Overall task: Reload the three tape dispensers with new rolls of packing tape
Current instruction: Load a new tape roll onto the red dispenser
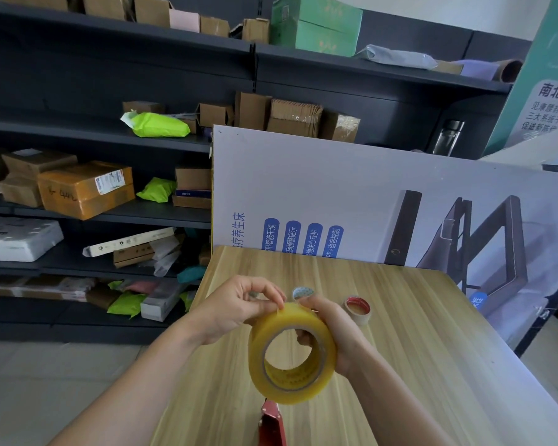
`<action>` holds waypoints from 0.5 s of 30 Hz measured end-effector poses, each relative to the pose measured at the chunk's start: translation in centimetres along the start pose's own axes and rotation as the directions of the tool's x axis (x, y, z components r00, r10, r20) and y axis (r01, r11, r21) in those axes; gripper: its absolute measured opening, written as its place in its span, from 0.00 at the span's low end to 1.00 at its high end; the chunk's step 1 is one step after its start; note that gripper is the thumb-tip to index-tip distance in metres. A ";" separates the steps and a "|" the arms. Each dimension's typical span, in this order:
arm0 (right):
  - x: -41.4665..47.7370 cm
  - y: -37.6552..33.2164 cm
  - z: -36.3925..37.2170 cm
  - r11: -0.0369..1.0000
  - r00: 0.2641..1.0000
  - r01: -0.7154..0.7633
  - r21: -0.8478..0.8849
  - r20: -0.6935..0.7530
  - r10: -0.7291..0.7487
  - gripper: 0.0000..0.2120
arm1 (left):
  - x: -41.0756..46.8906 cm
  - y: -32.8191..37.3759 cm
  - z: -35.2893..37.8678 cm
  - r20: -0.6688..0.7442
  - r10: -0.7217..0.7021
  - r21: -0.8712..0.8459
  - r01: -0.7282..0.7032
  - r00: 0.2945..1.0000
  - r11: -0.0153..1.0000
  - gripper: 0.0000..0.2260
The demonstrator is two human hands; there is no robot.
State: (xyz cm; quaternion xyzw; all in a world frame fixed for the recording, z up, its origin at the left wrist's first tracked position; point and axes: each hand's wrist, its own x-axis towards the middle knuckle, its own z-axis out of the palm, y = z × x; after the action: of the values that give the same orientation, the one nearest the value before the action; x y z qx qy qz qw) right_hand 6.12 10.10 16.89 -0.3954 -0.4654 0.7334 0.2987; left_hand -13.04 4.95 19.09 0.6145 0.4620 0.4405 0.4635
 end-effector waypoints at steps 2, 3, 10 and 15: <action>0.1 0.5 0.3 0.999 0.999 0.032 0.000 -0.019 -0.032 0.13 | 0.2 -0.4 0.4 -0.110 -0.021 0.038 0.025 0.994 0.999 0.09; 0.1 0.8 0.5 0.998 0.998 0.054 -0.036 -0.022 -0.055 0.16 | 0.2 -0.7 0.5 -0.185 -0.041 0.048 0.051 0.982 0.998 0.08; -0.2 2.8 1.1 0.876 0.956 0.262 -0.406 -0.017 -0.294 0.11 | 0.0 -2.3 0.8 -0.348 -0.194 0.004 0.208 0.917 0.978 0.08; -0.1 3.6 1.0 0.817 0.931 0.338 -0.468 0.037 -0.364 0.07 | -0.4 -3.4 0.7 -0.285 -0.259 -0.030 0.261 0.923 0.965 0.08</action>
State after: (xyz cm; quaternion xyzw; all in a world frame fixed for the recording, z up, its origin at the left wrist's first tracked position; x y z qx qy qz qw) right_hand 5.07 8.18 13.81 -0.3828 -0.6843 0.5210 0.3372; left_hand -12.99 4.92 15.63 0.4795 0.6034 0.4574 0.4437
